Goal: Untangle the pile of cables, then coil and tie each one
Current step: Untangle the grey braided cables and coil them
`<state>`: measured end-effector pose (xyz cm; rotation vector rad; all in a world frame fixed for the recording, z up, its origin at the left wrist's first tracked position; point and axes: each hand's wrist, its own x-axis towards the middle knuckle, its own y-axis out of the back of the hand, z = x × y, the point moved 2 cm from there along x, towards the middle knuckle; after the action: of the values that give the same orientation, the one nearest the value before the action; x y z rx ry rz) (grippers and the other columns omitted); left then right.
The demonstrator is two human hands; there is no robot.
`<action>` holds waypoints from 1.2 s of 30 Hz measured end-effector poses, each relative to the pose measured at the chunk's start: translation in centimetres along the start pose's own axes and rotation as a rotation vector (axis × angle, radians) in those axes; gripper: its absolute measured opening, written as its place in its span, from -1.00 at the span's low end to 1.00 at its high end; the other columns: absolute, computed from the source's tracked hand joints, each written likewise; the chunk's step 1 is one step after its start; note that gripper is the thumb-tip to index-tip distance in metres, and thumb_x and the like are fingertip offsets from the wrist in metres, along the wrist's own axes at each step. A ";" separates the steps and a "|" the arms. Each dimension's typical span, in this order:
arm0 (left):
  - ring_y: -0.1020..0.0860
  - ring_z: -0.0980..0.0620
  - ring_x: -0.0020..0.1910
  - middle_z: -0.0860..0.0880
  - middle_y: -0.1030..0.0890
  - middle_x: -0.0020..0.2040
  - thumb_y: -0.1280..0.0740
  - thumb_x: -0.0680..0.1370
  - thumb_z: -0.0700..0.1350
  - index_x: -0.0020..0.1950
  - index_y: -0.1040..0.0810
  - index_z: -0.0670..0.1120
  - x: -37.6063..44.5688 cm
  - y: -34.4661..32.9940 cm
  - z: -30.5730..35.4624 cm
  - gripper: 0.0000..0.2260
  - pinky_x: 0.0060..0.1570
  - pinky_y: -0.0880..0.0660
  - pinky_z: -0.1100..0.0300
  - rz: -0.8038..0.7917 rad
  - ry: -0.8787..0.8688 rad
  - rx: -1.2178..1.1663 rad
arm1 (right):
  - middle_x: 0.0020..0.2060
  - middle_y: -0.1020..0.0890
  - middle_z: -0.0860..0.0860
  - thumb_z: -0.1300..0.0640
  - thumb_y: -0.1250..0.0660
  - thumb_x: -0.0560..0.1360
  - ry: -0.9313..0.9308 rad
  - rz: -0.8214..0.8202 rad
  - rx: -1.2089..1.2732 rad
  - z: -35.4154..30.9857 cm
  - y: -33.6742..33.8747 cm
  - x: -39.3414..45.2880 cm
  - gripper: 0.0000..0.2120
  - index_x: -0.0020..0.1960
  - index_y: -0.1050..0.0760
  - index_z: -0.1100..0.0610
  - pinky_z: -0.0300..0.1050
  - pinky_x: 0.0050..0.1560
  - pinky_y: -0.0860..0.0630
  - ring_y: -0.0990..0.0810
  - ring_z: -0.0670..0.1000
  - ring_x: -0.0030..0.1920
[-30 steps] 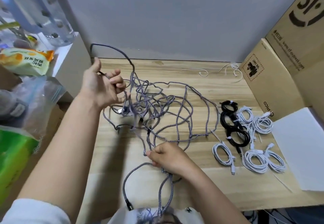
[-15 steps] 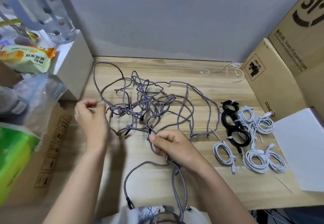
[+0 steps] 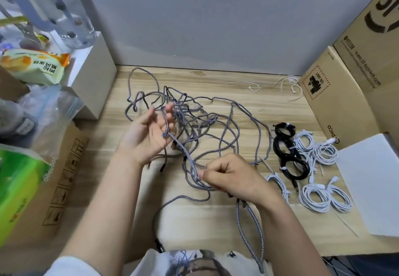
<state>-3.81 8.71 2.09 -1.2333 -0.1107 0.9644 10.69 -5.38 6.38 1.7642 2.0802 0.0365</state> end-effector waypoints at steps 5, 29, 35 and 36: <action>-0.54 0.17 -0.46 0.04 -0.58 -0.37 -0.09 0.62 -0.09 -0.23 -0.54 -0.17 1.6 -1.2 1.4 -0.66 -0.41 -0.49 0.36 0.159 -0.002 -0.031 | -0.63 -0.37 -0.11 -0.03 -0.29 0.34 0.093 -0.113 0.289 -1.1 0.8 -1.4 -0.66 -0.58 -0.40 0.02 -0.32 -0.55 -0.17 -0.25 -0.18 -0.58; -0.58 0.06 -0.12 -0.04 -0.67 -0.15 -0.16 0.46 0.02 -0.34 -0.66 -0.10 -2.2 -4.9 -7.4 -0.63 -0.06 -0.50 0.19 -0.048 0.218 0.109 | -0.54 -0.44 0.00 0.02 -0.38 0.44 -0.029 0.558 -0.153 0.9 0.4 2.2 -0.63 -0.44 -0.31 0.08 0.00 -0.30 -0.43 -0.42 0.05 -0.44; -0.61 0.07 -0.38 -0.02 -0.65 -0.34 -0.21 0.46 0.04 -0.40 -0.66 -0.10 -0.9 -5.0 -7.2 -0.63 -0.27 -0.54 0.25 0.040 0.324 0.266 | -0.59 -0.35 -0.05 -0.08 -0.25 0.26 -0.020 0.604 -0.284 0.0 1.8 1.0 -0.76 -0.45 -0.39 0.07 -0.09 -0.40 -0.27 -0.29 -0.05 -0.47; -0.60 0.08 -0.40 -0.02 -0.65 -0.35 -0.19 0.52 0.04 -0.36 -0.67 -0.11 -0.7 -5.1 -7.1 -0.60 -0.30 -0.54 0.26 0.035 0.331 0.290 | -0.59 -0.32 -0.05 -0.06 -0.26 0.26 -0.011 0.609 -0.277 -0.3 2.1 0.8 -0.80 -0.43 -0.39 0.05 -0.10 -0.41 -0.24 -0.26 -0.07 -0.48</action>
<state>2.54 2.90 3.91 -1.1110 0.3026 0.7628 12.50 -4.16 7.00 2.1262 1.3755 0.4605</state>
